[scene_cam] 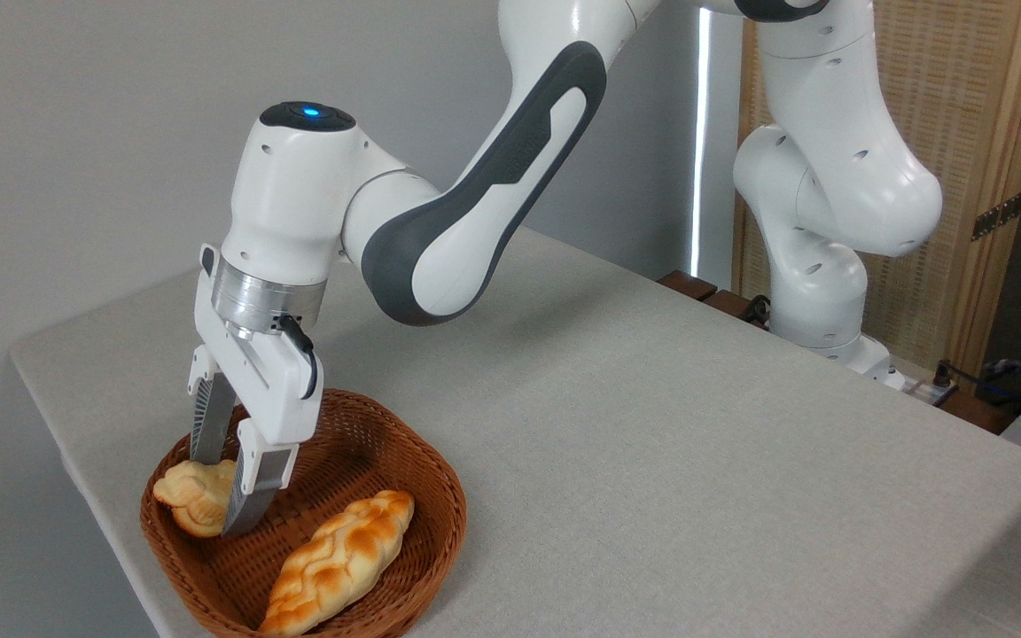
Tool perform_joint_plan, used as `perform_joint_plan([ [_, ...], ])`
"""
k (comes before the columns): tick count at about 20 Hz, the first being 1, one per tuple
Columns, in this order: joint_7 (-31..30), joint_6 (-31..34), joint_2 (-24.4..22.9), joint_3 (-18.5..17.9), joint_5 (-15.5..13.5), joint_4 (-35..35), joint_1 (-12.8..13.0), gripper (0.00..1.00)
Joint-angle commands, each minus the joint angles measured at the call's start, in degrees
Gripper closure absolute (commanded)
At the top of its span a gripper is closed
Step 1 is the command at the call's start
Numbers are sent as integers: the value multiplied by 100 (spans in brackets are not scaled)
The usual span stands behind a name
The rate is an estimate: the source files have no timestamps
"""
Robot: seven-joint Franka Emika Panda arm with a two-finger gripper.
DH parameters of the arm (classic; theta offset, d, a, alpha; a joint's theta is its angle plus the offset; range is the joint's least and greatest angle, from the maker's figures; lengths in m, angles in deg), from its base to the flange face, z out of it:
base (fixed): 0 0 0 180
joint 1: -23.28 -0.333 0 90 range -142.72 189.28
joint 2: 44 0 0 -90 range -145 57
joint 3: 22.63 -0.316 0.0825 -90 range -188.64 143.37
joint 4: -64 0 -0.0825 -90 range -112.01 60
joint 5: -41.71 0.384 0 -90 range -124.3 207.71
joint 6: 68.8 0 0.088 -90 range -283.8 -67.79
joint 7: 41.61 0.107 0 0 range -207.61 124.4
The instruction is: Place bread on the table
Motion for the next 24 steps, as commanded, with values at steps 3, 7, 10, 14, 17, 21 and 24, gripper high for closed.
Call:
perform_joint_plan([
  [3, 146, -99, 120, 16, -39, 59, -27, 88],
  [7, 137, -91, 120, 16, -39, 59, -27, 88],
  [10, 137, -91, 111, 16, -39, 59, -27, 88],
  [14, 129, -82, 41, 7, -57, 59, -45, 87],
  [17, 102, -12, -134, 7, -83, 50, -54, 87],
  [21, 102, 715, -617, -45, -110, 50, -63, 85],
  [24, 120, 1559, -1047, -89, -101, 33, -71, 80],
])
